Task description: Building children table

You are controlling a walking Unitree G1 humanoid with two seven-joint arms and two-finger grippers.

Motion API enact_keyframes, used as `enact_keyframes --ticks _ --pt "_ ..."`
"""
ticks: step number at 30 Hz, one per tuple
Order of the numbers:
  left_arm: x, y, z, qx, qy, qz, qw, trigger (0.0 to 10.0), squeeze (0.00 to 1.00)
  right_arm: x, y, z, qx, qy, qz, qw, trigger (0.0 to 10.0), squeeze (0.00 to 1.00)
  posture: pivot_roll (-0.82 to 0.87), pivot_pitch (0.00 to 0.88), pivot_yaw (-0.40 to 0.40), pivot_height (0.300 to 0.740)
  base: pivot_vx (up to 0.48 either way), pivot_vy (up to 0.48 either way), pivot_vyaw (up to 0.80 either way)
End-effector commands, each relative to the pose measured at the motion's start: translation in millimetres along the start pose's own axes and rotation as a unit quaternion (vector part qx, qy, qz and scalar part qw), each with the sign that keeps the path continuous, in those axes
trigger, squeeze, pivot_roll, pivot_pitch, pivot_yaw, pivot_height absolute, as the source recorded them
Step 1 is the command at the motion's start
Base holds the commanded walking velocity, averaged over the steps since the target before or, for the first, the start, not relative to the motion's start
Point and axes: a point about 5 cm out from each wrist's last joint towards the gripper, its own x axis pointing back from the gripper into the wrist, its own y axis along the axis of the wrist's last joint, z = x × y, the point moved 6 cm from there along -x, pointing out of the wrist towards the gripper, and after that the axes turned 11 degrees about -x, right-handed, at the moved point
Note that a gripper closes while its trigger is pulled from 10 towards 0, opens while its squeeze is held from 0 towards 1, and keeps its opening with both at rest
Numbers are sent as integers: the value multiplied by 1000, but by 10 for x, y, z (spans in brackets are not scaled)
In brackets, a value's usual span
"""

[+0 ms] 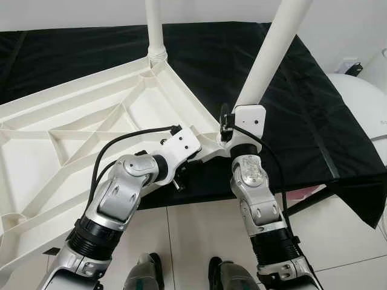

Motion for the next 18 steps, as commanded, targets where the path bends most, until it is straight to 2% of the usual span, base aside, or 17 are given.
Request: enact_keyframes --ticks 1,13,15,16,18 --pt "18 -46 110 -2 36 12 999 10000 0 5 6 -198 5 -36 -4 999 10000 0 -100 191 -27 740 0 0 0" --pt "15 -41 117 -3 35 11 999 10000 0 1 15 -226 2 -42 -5 999 10000 0 -101 191 -24 740 0 0 0" --pt "15 -39 116 -3 36 11 999 10000 0 2 14 -223 2 -41 -5 999 10000 39 -102 190 -25 740 0 0 0" --pt "15 -38 116 -3 36 11 999 10000 0 3 12 -218 -2 -40 -4 999 10000 1000 -102 190 -25 740 0 0 0" --pt "17 -37 113 -3 36 11 999 10000 0 4 15 -215 1 -40 -4 999 10000 1000 -102 189 -26 740 0 0 0"
